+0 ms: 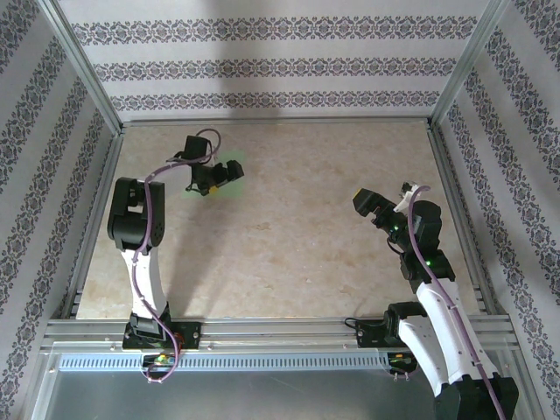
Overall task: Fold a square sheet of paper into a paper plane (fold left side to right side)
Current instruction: Move the square sheet of paper to the center of the table.
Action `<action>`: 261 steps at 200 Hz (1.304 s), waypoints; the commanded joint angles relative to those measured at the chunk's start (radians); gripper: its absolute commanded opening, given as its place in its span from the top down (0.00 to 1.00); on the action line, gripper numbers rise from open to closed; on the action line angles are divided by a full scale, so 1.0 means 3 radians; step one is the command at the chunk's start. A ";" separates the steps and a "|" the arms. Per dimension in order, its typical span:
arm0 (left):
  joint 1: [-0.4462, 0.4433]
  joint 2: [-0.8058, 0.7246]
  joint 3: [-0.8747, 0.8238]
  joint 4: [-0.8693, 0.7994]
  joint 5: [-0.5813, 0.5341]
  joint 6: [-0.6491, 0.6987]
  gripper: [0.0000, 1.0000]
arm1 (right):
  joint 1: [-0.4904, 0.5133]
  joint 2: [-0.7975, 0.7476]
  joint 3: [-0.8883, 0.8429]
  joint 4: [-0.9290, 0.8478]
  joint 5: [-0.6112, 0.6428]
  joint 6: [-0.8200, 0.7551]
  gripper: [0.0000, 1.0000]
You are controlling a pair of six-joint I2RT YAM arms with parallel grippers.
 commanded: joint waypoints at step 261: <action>-0.1528 -0.1688 -0.1760 0.0655 -0.0786 -0.1686 0.00 | 0.0994 0.1796 0.1143 -0.0670 0.0912 -0.0852 0.02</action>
